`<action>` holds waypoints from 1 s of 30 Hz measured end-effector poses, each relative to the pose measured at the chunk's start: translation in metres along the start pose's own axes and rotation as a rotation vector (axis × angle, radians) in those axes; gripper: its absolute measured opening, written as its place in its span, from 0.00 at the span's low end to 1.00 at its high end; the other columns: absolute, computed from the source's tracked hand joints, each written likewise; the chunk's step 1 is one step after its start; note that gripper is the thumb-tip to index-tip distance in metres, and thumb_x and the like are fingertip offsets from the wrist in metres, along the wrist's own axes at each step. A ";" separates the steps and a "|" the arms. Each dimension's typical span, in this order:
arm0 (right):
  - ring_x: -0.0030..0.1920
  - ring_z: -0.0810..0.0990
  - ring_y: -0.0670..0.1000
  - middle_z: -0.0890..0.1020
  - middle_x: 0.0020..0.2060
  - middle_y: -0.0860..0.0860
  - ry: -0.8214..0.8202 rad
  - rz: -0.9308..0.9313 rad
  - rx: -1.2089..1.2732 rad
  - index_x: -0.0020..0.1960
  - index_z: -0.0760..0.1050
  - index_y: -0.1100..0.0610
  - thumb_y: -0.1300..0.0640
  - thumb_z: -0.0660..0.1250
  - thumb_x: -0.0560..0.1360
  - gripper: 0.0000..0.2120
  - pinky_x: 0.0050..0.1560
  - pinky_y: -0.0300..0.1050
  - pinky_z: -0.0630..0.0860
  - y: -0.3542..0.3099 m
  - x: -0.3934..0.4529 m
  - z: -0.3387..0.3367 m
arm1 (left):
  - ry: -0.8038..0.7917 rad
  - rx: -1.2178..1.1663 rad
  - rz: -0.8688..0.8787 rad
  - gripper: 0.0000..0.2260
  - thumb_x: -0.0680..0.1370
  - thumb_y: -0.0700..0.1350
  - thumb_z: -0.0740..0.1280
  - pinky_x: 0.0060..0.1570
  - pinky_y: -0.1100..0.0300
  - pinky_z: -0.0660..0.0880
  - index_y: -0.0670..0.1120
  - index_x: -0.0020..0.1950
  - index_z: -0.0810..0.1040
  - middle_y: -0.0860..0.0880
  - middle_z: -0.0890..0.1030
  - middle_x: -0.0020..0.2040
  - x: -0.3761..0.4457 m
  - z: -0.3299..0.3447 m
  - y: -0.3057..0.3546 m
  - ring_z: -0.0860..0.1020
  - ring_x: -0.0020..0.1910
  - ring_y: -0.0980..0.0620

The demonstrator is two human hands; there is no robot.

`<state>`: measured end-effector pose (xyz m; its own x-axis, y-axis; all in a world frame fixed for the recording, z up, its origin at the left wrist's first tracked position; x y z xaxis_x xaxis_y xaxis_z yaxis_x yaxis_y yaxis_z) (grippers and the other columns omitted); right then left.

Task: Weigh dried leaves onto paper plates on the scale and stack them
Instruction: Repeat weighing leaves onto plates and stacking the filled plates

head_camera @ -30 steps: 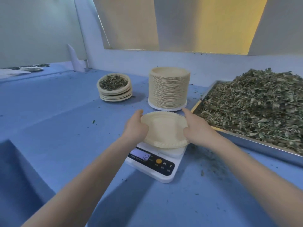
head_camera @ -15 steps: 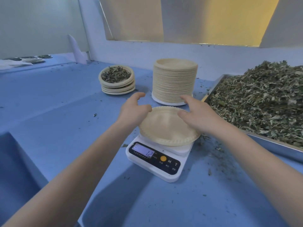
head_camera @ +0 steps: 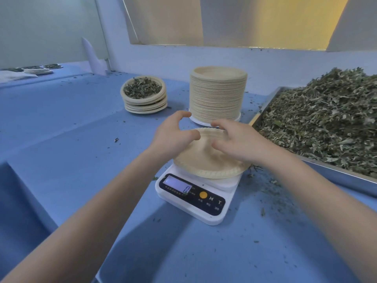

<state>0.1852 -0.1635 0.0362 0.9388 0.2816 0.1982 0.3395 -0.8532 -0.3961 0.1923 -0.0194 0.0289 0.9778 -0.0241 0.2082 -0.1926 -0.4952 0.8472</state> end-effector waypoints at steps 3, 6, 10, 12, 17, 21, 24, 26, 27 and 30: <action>0.70 0.66 0.48 0.68 0.71 0.47 0.006 -0.012 0.029 0.73 0.62 0.51 0.53 0.63 0.77 0.26 0.64 0.41 0.63 0.003 -0.001 -0.004 | 0.000 0.046 0.053 0.26 0.72 0.43 0.70 0.53 0.63 0.61 0.55 0.68 0.69 0.55 0.69 0.68 0.000 0.002 0.011 0.66 0.57 0.60; 0.70 0.67 0.48 0.68 0.71 0.47 0.022 -0.014 0.055 0.73 0.62 0.52 0.52 0.63 0.77 0.26 0.58 0.36 0.61 0.008 -0.003 -0.012 | -0.015 0.158 0.171 0.26 0.71 0.43 0.70 0.56 0.66 0.60 0.53 0.68 0.70 0.55 0.69 0.69 0.000 0.014 0.038 0.66 0.66 0.57; 0.63 0.73 0.52 0.73 0.67 0.48 0.077 0.022 0.006 0.71 0.66 0.53 0.54 0.64 0.76 0.24 0.49 0.33 0.62 0.033 -0.011 -0.036 | -0.127 0.339 0.355 0.22 0.72 0.40 0.67 0.54 0.68 0.61 0.48 0.66 0.73 0.51 0.73 0.66 0.005 0.061 0.087 0.68 0.66 0.52; 0.60 0.75 0.53 0.77 0.61 0.50 0.082 0.065 -0.030 0.69 0.68 0.55 0.56 0.65 0.74 0.23 0.45 0.32 0.61 0.055 -0.019 -0.049 | -0.227 0.386 0.389 0.19 0.73 0.39 0.65 0.47 0.68 0.62 0.48 0.64 0.74 0.49 0.75 0.63 0.009 0.092 0.106 0.71 0.62 0.51; 0.53 0.78 0.55 0.80 0.53 0.55 0.024 0.261 -0.196 0.68 0.69 0.54 0.51 0.67 0.73 0.25 0.48 0.43 0.74 0.123 -0.042 -0.076 | -0.497 0.540 0.312 0.20 0.73 0.42 0.66 0.42 0.60 0.69 0.45 0.65 0.70 0.45 0.77 0.57 0.027 0.170 0.124 0.73 0.46 0.50; 0.48 0.80 0.55 0.80 0.47 0.53 -0.132 0.476 -0.352 0.62 0.73 0.57 0.42 0.71 0.68 0.28 0.48 0.48 0.79 0.177 -0.053 -0.078 | -0.655 0.769 0.195 0.17 0.74 0.42 0.67 0.38 0.57 0.70 0.44 0.60 0.67 0.45 0.74 0.48 0.047 0.208 0.113 0.72 0.43 0.48; 0.28 0.82 0.51 0.82 0.33 0.53 -0.247 0.619 -0.240 0.43 0.77 0.60 0.44 0.72 0.66 0.19 0.30 0.42 0.80 0.204 -0.055 -0.065 | -0.718 0.782 0.052 0.33 0.72 0.47 0.72 0.49 0.55 0.78 0.42 0.73 0.62 0.44 0.70 0.64 0.059 0.219 0.099 0.76 0.53 0.45; 0.20 0.78 0.47 0.78 0.22 0.49 -0.285 0.622 -0.201 0.34 0.74 0.59 0.46 0.73 0.66 0.17 0.22 0.33 0.72 0.211 -0.049 -0.057 | -0.788 0.724 -0.018 0.36 0.71 0.46 0.73 0.52 0.55 0.78 0.42 0.74 0.59 0.44 0.67 0.69 0.057 0.230 0.091 0.77 0.54 0.44; 0.18 0.76 0.45 0.77 0.18 0.47 -0.286 0.593 -0.184 0.32 0.74 0.58 0.46 0.73 0.66 0.16 0.20 0.30 0.67 0.211 -0.044 -0.055 | -0.811 0.713 -0.020 0.37 0.71 0.45 0.73 0.52 0.56 0.78 0.42 0.74 0.58 0.44 0.67 0.68 0.056 0.236 0.089 0.77 0.53 0.45; 0.21 0.77 0.42 0.82 0.28 0.49 -0.286 0.468 -0.021 0.38 0.75 0.57 0.52 0.76 0.65 0.12 0.21 0.30 0.66 0.207 -0.029 -0.044 | -0.811 0.697 0.120 0.38 0.69 0.43 0.73 0.52 0.56 0.76 0.43 0.74 0.58 0.43 0.74 0.60 0.057 0.249 0.094 0.77 0.50 0.47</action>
<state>0.2252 -0.3679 -0.0118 0.9685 -0.0250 -0.2476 -0.1171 -0.9237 -0.3649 0.2506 -0.2836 -0.0015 0.7682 -0.5474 -0.3322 -0.4518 -0.8310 0.3244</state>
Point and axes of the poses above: each hand's wrist, its own x-axis towards the middle knuckle, its own z-axis out of the palm, y = z × x, the point moved 8 cm from there along x, towards the middle knuckle
